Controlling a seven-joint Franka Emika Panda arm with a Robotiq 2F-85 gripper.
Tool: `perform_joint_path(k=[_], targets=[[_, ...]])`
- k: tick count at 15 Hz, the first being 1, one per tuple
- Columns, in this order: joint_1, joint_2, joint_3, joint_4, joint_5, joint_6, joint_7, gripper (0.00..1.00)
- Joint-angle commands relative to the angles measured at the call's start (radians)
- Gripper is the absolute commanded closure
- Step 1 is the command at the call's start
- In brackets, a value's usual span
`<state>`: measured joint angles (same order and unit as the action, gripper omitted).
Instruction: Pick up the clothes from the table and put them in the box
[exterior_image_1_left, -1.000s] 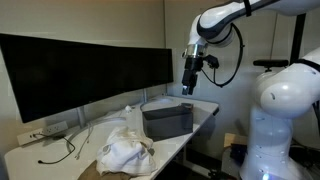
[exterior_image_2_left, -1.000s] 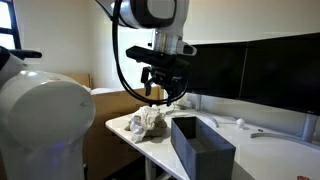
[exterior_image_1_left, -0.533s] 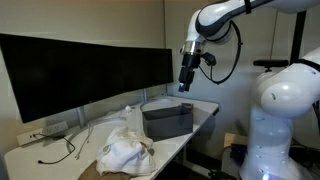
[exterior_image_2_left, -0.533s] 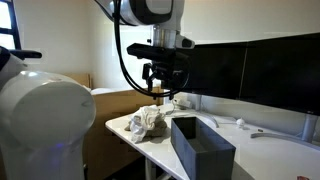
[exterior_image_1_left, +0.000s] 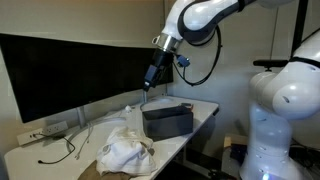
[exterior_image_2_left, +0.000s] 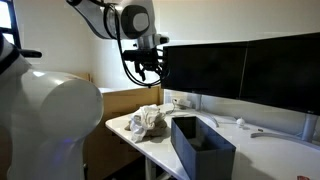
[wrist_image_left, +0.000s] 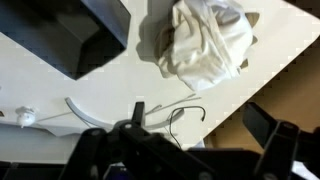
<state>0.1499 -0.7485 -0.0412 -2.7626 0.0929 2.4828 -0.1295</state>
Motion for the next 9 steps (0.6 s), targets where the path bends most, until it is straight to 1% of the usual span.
perform_joint_path(k=[1,2,3,4,6,8,9], targets=[[0.046,0.251,0.091,0.101,0.03,0.235,0.089,0.0],[0.046,0.311,0.119,0.132,0.016,0.283,0.117,0.0],[0.031,0.377,0.155,0.168,-0.008,0.317,0.15,0.0],[0.022,0.441,0.182,0.207,-0.022,0.323,0.175,0.0],[-0.022,0.57,0.246,0.304,-0.086,0.264,0.252,0.0],[-0.07,0.662,0.296,0.382,-0.229,0.23,0.347,0.0],[-0.077,0.703,0.299,0.423,-0.299,0.203,0.392,0.0]])
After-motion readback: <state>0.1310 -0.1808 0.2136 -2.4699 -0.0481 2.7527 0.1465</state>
